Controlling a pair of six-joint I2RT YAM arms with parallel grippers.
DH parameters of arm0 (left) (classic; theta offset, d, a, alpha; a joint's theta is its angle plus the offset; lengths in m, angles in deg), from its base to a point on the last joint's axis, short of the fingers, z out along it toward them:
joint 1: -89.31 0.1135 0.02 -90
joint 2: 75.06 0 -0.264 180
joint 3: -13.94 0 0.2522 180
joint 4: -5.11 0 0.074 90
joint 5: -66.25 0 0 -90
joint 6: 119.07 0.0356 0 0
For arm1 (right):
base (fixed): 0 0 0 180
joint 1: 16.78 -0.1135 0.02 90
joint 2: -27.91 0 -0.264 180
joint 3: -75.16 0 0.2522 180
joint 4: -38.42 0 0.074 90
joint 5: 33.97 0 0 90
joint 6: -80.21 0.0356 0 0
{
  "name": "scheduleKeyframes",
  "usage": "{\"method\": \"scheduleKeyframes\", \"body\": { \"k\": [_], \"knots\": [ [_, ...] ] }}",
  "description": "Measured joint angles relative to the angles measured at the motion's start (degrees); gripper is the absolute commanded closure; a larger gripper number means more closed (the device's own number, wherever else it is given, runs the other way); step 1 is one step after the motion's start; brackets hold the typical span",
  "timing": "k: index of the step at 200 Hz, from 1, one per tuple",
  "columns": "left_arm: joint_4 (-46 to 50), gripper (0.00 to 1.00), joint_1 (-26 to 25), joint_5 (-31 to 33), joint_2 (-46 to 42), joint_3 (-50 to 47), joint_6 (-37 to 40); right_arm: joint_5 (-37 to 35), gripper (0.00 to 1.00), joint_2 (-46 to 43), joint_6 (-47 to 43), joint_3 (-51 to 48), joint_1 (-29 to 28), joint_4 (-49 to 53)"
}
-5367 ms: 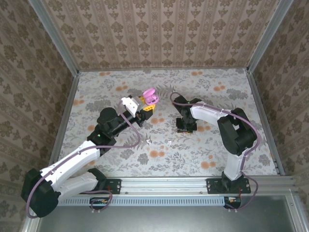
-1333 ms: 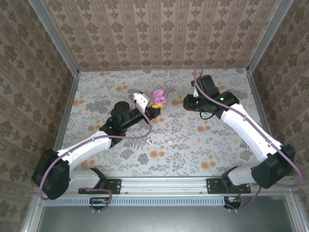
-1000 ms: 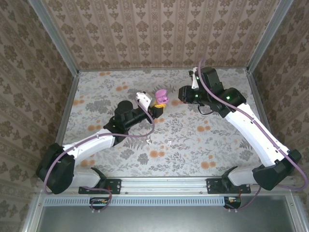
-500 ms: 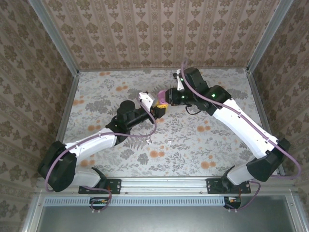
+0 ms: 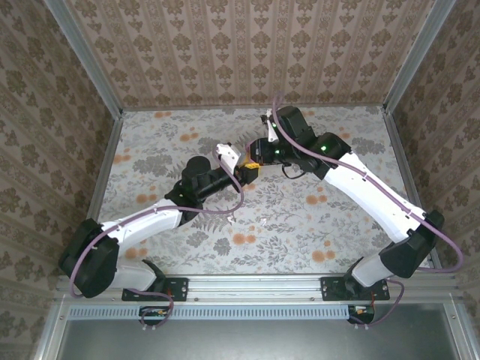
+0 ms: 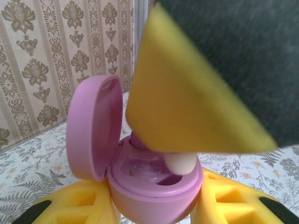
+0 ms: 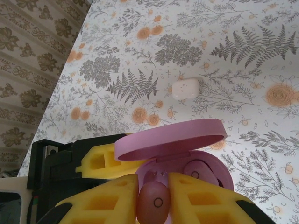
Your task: Insert the wireless bluetooth earbuds into the charging case
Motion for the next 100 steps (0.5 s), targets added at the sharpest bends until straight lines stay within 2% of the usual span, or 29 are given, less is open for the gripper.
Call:
{"method": "scheduleKeyframes", "body": {
  "k": [100],
  "knots": [
    [0.0,0.63,0.0,0.0,0.0,0.1,0.0,-1.1,0.76,1.2,0.0,0.5,-0.5,0.0]
  ]
}}
